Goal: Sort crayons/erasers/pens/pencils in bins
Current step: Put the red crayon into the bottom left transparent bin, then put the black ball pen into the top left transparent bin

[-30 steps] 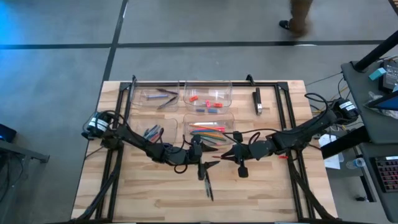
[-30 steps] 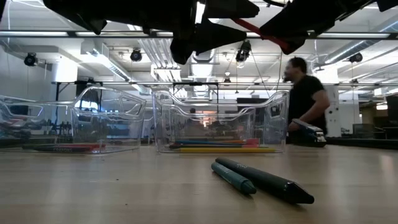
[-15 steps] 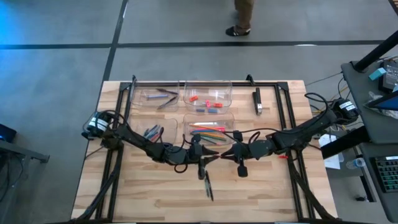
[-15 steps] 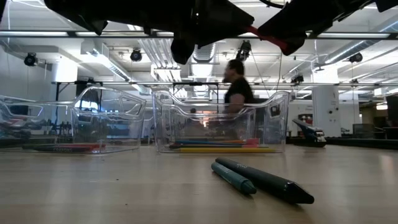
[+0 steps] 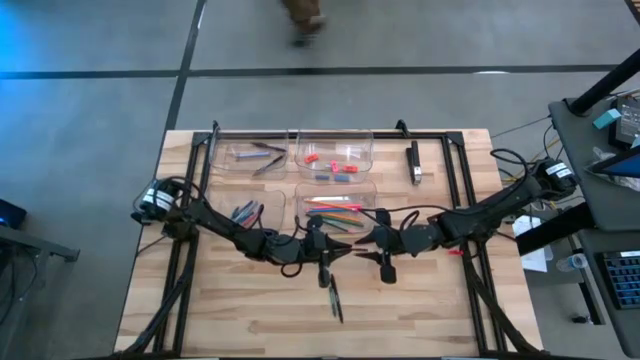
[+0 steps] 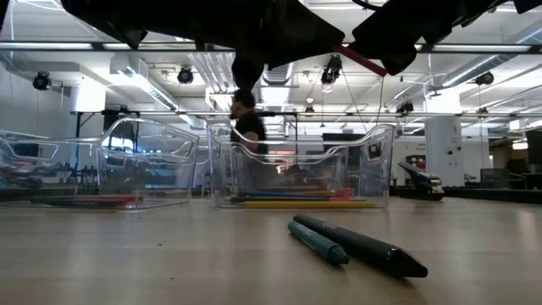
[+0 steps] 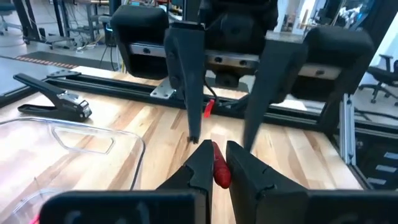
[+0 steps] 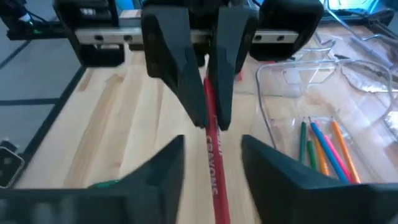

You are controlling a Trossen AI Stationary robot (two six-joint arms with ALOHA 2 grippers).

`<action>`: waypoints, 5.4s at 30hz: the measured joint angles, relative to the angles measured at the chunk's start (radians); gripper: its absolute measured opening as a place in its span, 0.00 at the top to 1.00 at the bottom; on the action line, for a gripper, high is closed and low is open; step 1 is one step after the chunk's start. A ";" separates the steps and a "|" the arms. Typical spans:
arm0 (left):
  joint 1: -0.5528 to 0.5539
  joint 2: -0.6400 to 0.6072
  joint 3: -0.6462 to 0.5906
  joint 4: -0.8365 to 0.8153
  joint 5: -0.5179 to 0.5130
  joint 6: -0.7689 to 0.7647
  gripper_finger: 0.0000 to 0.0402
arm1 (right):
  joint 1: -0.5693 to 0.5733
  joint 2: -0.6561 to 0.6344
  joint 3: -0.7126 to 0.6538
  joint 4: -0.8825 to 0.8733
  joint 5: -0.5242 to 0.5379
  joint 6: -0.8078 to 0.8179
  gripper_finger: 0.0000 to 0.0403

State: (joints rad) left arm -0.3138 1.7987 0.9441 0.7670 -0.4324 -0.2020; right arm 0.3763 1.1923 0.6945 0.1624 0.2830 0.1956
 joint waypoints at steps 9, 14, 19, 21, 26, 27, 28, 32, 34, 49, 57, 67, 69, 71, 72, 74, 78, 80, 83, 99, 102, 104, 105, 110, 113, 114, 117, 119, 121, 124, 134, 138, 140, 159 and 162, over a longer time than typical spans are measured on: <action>0.007 -0.116 -0.002 -0.214 -0.004 0.037 0.97 | 0.001 -0.062 0.030 -0.075 -0.002 0.014 0.34; 0.007 -0.286 -0.002 -0.497 -0.062 0.059 0.96 | 0.005 -0.143 0.042 -0.169 -0.002 0.058 0.28; 0.002 -0.479 -0.002 -0.827 -0.165 0.021 0.95 | 0.033 -0.181 0.024 -0.231 -0.002 0.116 0.29; 0.000 -0.546 -0.002 -0.996 -0.224 -0.043 0.95 | 0.052 -0.182 0.015 -0.239 -0.002 0.137 0.30; 0.000 -0.666 -0.022 -1.357 -0.266 -0.266 0.94 | 0.086 -0.154 0.010 -0.237 0.006 0.144 0.33; -0.001 -0.683 -0.027 -1.417 -0.266 -0.309 0.94 | 0.087 -0.146 0.010 -0.237 0.006 0.144 0.34; -0.003 -0.697 -0.034 -1.467 -0.260 -0.353 0.94 | 0.087 -0.138 0.010 -0.236 0.006 0.144 0.34; -0.009 -0.753 -0.081 -1.578 -0.215 -0.462 0.94 | 0.086 -0.110 0.009 -0.234 0.009 0.126 0.36; -0.009 -0.772 -0.108 -1.587 -0.188 -0.488 0.94 | 0.084 -0.102 0.009 -0.235 0.011 0.117 0.36; -0.011 -0.869 -0.250 -1.548 -0.108 -0.547 0.80 | 0.081 -0.095 0.009 -0.228 0.026 0.129 0.38; -0.011 -0.930 -0.243 -1.532 -0.110 -0.546 0.49 | 0.082 -0.095 0.009 -0.228 0.033 0.146 0.38; -0.031 -0.862 -0.332 -0.847 -0.283 -0.255 0.43 | 0.129 0.100 0.032 -0.149 0.095 0.241 0.39; -0.038 -0.817 -0.350 -0.681 -0.283 -0.182 0.43 | 0.143 0.151 0.048 -0.150 0.102 0.274 0.39; -0.047 -0.769 -0.363 -0.538 -0.284 -0.117 0.43 | 0.156 0.200 0.066 -0.149 0.115 0.337 0.39; -0.053 -0.743 -0.365 -0.480 -0.284 -0.095 0.43 | 0.162 0.224 0.075 -0.150 0.130 0.391 0.39; -0.061 -0.692 -0.365 -0.382 -0.284 -0.059 0.43 | 0.175 0.265 0.099 -0.149 0.137 0.458 0.39; -0.077 -0.590 -0.366 -0.250 -0.283 -0.027 0.43 | 0.205 0.355 0.159 -0.154 0.140 0.493 0.39; -0.080 -0.547 -0.366 -0.209 -0.283 -0.018 0.43 | 0.218 0.409 0.201 -0.153 0.140 0.488 0.39; -0.080 -0.518 -0.355 -0.194 -0.282 -0.004 0.43 | 0.230 0.496 0.266 -0.157 0.139 0.474 0.39; -0.100 -0.530 -0.351 -0.192 -0.280 -0.002 0.43 | 0.233 0.771 0.513 -0.291 0.200 0.581 0.45; -0.100 -0.530 -0.351 -0.191 -0.280 -0.003 0.43 | 0.232 0.801 0.539 -0.291 0.202 0.581 0.47; -0.100 -0.530 -0.351 -0.191 -0.279 -0.003 0.43 | 0.234 0.816 0.550 -0.312 0.203 0.582 0.47; -0.100 -0.530 -0.351 -0.191 -0.279 -0.003 0.43 | 0.234 0.817 0.551 -0.318 0.204 0.581 0.48; -0.100 -0.530 -0.358 -0.193 -0.278 -0.026 0.43 | 0.232 0.778 0.546 -0.379 0.188 0.576 0.48; -0.100 -0.530 -0.362 -0.192 -0.278 -0.028 0.43 | 0.232 0.739 0.542 -0.404 0.216 0.561 0.48; -0.100 -0.530 -0.362 -0.192 -0.278 -0.028 0.43 | 0.232 0.725 0.542 -0.410 0.235 0.563 0.48; -0.100 -0.530 -0.361 -0.190 -0.278 -0.028 0.43 | 0.232 0.701 0.542 -0.386 0.264 0.601 0.48; -0.100 -0.530 -0.359 -0.187 -0.278 -0.029 0.43 | 0.226 0.701 0.538 -0.362 0.265 0.616 0.48; -0.100 -0.530 -0.360 -0.184 -0.278 -0.029 0.43 | 0.225 0.707 0.536 -0.330 0.264 0.617 0.48; -0.100 -0.530 -0.360 -0.184 -0.278 -0.029 0.43 | 0.220 0.726 0.536 -0.294 0.267 0.618 0.48; -0.101 -0.530 -0.362 -0.182 -0.278 -0.031 0.43 | 0.180 0.812 0.541 -0.276 0.264 0.728 0.48; -0.101 -0.529 -0.362 -0.183 -0.278 -0.031 0.43 | 0.163 0.817 0.544 -0.342 0.228 0.738 0.48; -0.101 -0.529 -0.362 -0.183 -0.278 -0.031 0.43 | 0.158 0.810 0.544 -0.408 0.233 0.755 0.48; -0.101 -0.529 -0.369 -0.183 -0.278 -0.053 0.43 | 0.158 0.782 0.561 -0.618 0.186 0.628 0.77; -0.101 -0.529 -0.370 -0.183 -0.278 -0.053 0.43 | 0.159 0.777 0.559 -0.619 0.181 0.598 0.89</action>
State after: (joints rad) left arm -0.4145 1.2694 0.5743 0.5837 -0.7105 -0.2554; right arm 0.5350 1.9692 1.2538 -0.4566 0.4638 0.7938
